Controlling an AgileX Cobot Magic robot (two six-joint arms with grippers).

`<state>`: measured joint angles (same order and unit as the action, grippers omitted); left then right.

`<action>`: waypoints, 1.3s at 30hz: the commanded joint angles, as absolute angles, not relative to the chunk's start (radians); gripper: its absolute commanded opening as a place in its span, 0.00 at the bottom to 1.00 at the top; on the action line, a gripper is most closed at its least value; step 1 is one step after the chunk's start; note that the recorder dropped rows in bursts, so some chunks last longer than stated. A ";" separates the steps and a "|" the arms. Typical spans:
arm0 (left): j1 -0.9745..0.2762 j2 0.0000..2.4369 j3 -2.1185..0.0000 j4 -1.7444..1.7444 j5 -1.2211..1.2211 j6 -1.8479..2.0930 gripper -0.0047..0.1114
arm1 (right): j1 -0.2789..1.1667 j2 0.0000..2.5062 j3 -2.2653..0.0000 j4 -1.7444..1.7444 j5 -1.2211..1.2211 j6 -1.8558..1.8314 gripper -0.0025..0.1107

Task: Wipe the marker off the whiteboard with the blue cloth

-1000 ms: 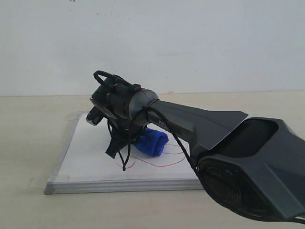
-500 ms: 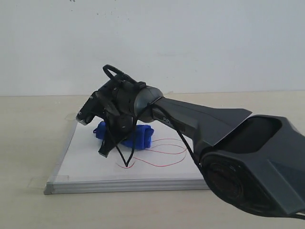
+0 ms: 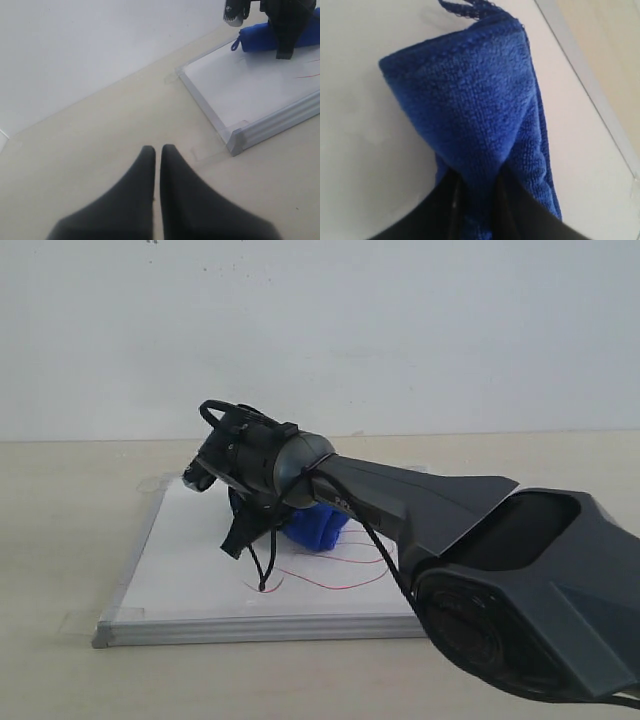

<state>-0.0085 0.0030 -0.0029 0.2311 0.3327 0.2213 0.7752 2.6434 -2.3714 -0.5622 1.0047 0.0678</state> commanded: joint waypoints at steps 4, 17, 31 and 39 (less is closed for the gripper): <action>-0.010 0.000 0.000 0.229 0.330 0.227 0.07 | 0.822 2.640 -2.366 -0.460 0.760 -0.187 0.02; -0.010 0.000 0.000 0.229 0.330 0.227 0.07 | 0.787 2.641 -2.366 -0.706 1.064 -0.075 0.02; -0.010 0.000 0.000 0.229 0.330 0.227 0.07 | 0.766 2.642 -2.366 -0.536 0.931 -0.075 0.02; -0.010 0.000 0.000 0.229 0.330 0.227 0.07 | 0.765 2.642 -2.366 -0.727 1.055 0.019 0.02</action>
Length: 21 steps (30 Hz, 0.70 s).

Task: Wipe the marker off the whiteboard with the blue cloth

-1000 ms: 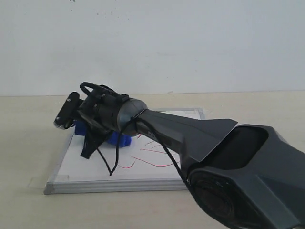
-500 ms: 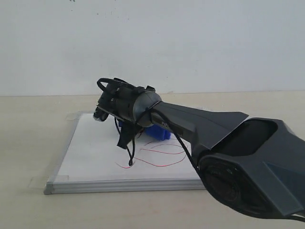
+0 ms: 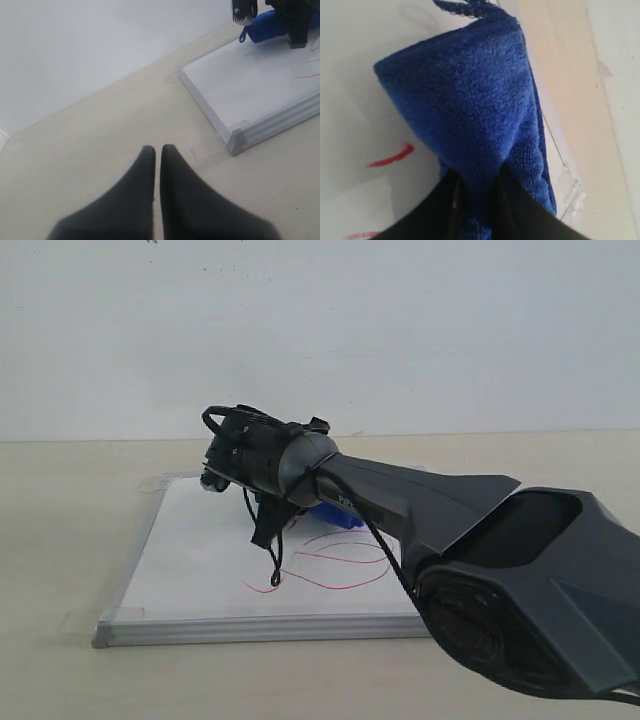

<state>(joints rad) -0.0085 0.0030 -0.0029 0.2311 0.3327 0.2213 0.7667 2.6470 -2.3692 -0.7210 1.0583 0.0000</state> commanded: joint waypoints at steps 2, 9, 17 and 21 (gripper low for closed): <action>-0.010 0.000 0.000 0.229 0.330 0.227 0.07 | 0.765 2.642 -2.366 -0.637 0.983 0.000 0.02; -0.010 0.000 0.000 0.229 0.330 0.227 0.07 | 0.765 2.644 -2.366 -0.253 0.772 -0.237 0.02; -0.010 0.000 0.000 0.229 0.330 0.227 0.07 | 0.749 2.644 -2.366 -0.692 1.059 0.007 0.02; -0.010 0.000 0.000 0.229 0.330 0.227 0.07 | 0.705 2.644 -2.366 -0.647 1.118 0.040 0.02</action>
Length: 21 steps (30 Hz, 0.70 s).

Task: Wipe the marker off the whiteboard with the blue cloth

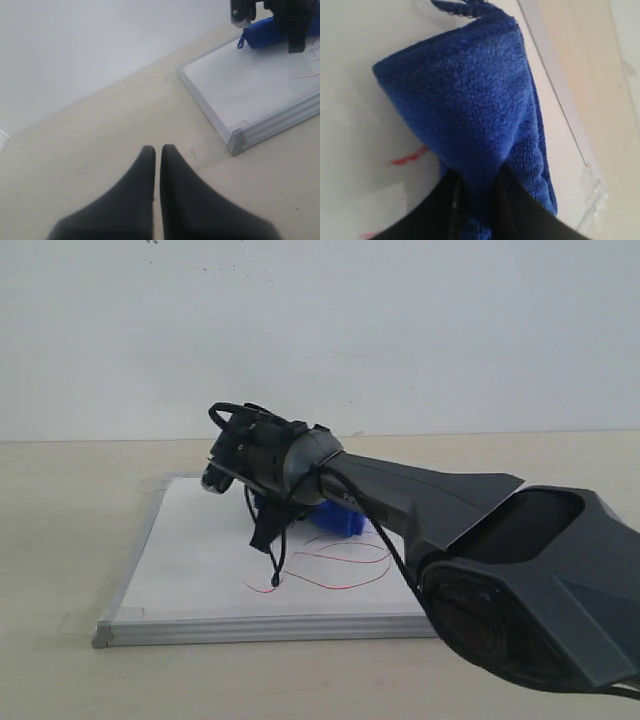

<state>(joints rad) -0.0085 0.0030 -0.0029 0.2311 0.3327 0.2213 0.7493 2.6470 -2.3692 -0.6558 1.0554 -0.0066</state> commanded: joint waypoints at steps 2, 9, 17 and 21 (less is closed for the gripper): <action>-0.010 0.000 0.000 0.229 0.330 0.227 0.07 | 0.684 2.644 -2.366 -0.517 1.089 0.022 0.02; -0.010 0.000 0.000 0.229 0.330 0.227 0.07 | 0.688 2.644 -2.366 -0.104 0.904 -0.280 0.02; -0.010 0.000 0.000 0.229 0.330 0.227 0.07 | 0.760 2.644 -2.366 -0.088 0.875 -0.434 0.02; -0.010 0.000 0.000 0.229 0.330 0.227 0.07 | 0.737 2.644 -2.366 -0.388 0.949 -0.168 0.02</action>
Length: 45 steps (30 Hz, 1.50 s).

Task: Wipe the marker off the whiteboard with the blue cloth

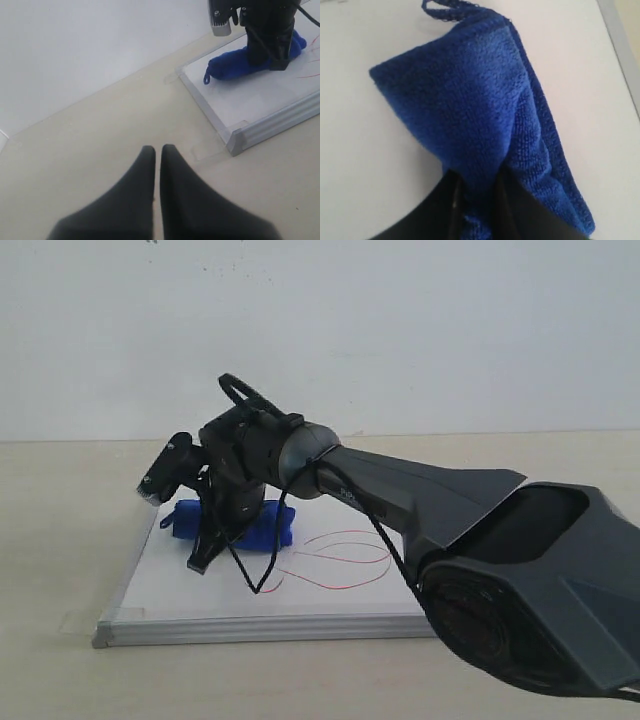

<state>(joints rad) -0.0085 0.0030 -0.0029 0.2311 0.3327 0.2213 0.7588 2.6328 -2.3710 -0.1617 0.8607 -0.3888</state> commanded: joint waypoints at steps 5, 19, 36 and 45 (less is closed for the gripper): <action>-0.010 0.000 0.000 0.229 0.330 0.227 0.07 | 0.684 2.644 -2.366 -0.614 1.100 0.105 0.02; -0.010 0.000 0.000 0.229 0.330 0.227 0.07 | 0.773 2.644 -2.366 0.000 0.995 -0.674 0.02; -0.010 0.000 0.000 0.229 0.330 0.227 0.07 | 0.732 2.640 -2.366 -0.193 1.221 -0.158 0.02; -0.010 0.000 0.000 0.229 0.330 0.227 0.07 | 0.803 2.640 -2.364 0.294 1.221 -0.637 0.02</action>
<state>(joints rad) -0.0085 0.0030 -0.0029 0.2311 0.3327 0.2213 0.7564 2.6069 -2.3852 0.1531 1.1737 -0.5468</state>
